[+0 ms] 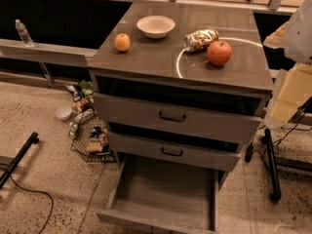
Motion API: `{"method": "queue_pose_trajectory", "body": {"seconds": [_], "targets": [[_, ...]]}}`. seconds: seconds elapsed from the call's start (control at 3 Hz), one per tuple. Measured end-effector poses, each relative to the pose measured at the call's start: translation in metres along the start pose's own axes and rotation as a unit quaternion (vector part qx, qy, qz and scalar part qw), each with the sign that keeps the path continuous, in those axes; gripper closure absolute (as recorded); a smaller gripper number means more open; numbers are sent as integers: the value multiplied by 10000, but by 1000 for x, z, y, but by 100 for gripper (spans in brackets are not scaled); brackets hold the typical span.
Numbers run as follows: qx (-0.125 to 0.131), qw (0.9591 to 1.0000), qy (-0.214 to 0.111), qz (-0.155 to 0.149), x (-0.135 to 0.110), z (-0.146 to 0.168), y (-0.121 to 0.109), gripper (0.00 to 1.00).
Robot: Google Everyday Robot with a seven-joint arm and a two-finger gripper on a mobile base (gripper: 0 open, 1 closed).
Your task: Place orange can into bottom drawer
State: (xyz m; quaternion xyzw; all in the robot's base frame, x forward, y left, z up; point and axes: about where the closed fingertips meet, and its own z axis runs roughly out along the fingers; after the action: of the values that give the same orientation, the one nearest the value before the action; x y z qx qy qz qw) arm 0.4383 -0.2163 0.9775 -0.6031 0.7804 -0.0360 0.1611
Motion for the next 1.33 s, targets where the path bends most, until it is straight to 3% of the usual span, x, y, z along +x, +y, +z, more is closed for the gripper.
{"method": "queue_pose_trajectory", "body": {"seconds": [0.33,0.67,1.0,1.33], "targets": [[66,10000,-16,-20,0,-2,-1,0],[77,9992,-351,-202,4,15,-9,0],[306,9897,-1044,-929,-10,43,-24,0],[769,9729,-1522,-1560,-34,57,-47,0]]}}
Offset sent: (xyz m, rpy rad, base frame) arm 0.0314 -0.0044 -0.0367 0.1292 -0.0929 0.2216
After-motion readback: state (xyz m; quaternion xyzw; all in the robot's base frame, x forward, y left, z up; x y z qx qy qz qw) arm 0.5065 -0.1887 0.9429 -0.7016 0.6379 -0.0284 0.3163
